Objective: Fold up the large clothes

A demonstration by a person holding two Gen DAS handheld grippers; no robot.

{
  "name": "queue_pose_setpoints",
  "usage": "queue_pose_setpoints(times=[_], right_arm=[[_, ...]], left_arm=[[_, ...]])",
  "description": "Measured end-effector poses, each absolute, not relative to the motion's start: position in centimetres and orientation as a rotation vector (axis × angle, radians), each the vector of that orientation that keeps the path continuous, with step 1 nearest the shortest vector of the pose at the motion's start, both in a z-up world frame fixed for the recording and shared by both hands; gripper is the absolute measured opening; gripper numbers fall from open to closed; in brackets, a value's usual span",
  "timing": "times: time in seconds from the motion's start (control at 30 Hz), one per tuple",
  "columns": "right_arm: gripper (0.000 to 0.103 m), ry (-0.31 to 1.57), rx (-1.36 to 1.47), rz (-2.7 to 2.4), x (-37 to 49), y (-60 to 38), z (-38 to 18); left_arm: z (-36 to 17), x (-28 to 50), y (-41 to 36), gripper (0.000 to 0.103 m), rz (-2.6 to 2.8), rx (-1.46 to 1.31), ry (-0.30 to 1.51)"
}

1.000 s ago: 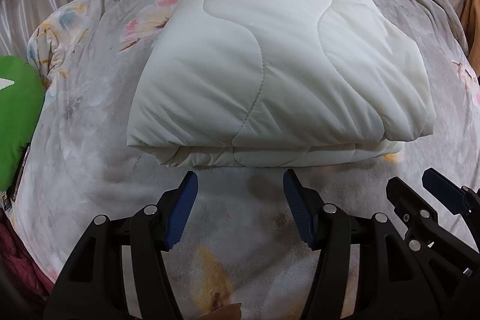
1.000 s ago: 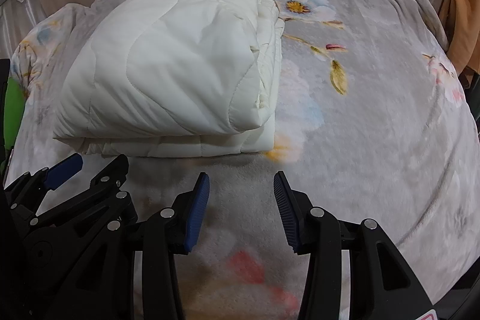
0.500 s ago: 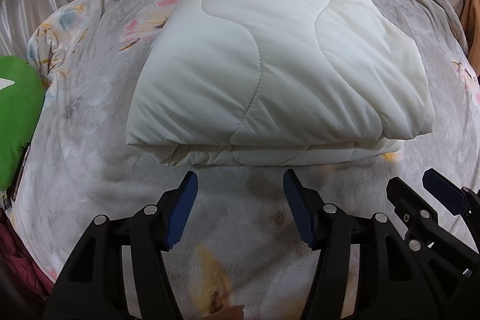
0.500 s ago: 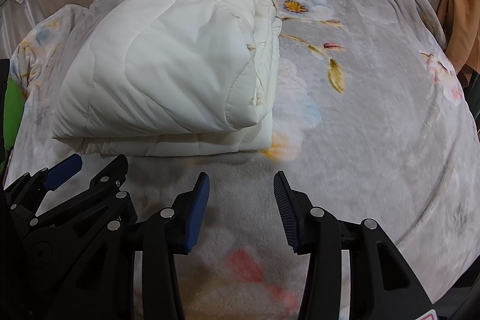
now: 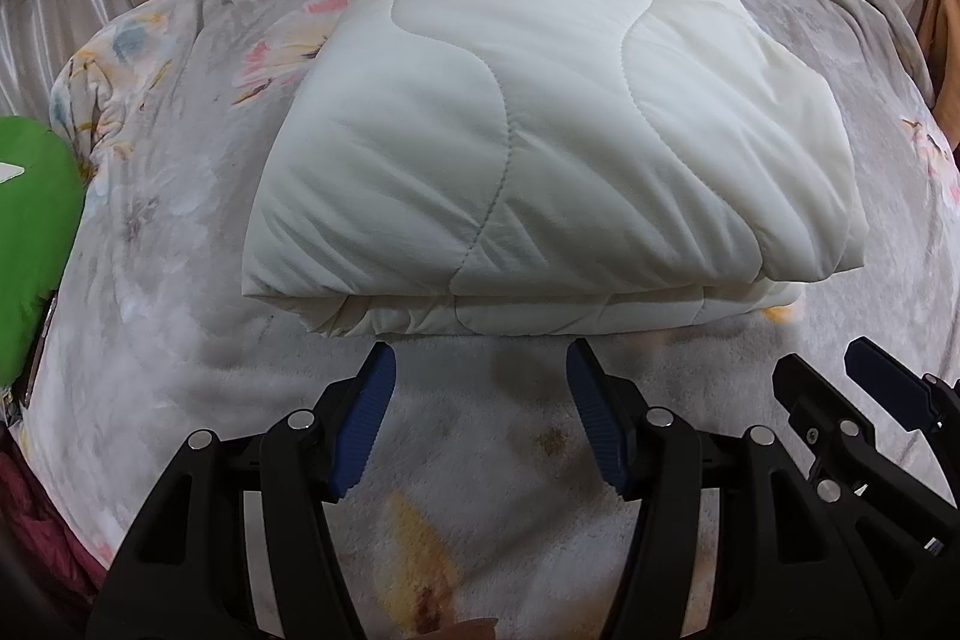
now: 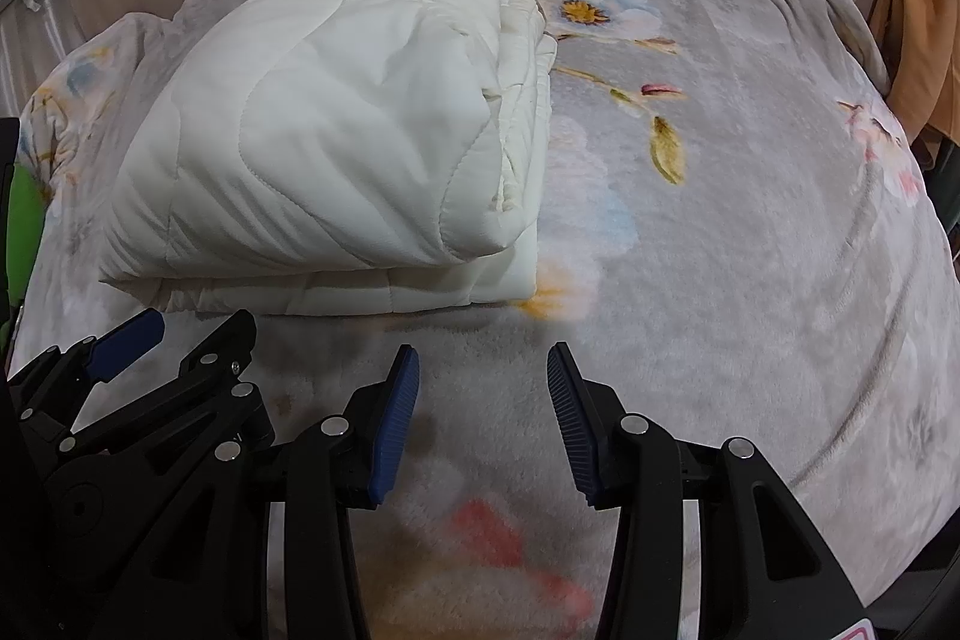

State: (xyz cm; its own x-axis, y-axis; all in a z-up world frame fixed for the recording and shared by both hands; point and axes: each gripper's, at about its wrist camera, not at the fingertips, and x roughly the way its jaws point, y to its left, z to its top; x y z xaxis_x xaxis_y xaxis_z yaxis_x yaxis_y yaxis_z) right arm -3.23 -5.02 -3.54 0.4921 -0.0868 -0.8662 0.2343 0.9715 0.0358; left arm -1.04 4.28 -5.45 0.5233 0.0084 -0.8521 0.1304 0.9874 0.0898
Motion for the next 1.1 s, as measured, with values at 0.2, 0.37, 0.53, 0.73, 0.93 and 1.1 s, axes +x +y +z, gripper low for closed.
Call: queue_pose_setpoints(times=[0.2, 0.37, 0.53, 0.73, 0.93, 1.1], right_arm=[[0.045, 1.040, 0.155, -0.195, -3.21, -5.06, -3.55], [0.045, 1.039, 0.155, -0.196, -3.19, -5.04, -3.54], [0.045, 1.040, 0.156, -0.195, -3.17, -5.04, -3.55], [0.045, 1.036, 0.154, -0.199, -3.33, -5.26, -3.65], [0.045, 1.034, 0.157, -0.204, -3.65, -5.52, -3.77], [0.045, 1.029, 0.156, -0.206, -3.87, -5.78, -3.61]], left_arm=[[-5.49, -0.87, 4.10, 0.057, -0.071, 0.149, 1.019], [-5.53, -0.82, 4.05, 0.056, -0.071, 0.147, 1.021], [-5.67, -0.65, 3.72, 0.056, -0.074, 0.146, 1.027], [-5.74, -0.68, 3.88, 0.057, -0.078, 0.141, 1.027], [-5.82, -0.82, 3.84, 0.057, -0.081, 0.141, 1.027], [-5.66, -1.09, 3.63, 0.057, -0.079, 0.141, 1.020]])
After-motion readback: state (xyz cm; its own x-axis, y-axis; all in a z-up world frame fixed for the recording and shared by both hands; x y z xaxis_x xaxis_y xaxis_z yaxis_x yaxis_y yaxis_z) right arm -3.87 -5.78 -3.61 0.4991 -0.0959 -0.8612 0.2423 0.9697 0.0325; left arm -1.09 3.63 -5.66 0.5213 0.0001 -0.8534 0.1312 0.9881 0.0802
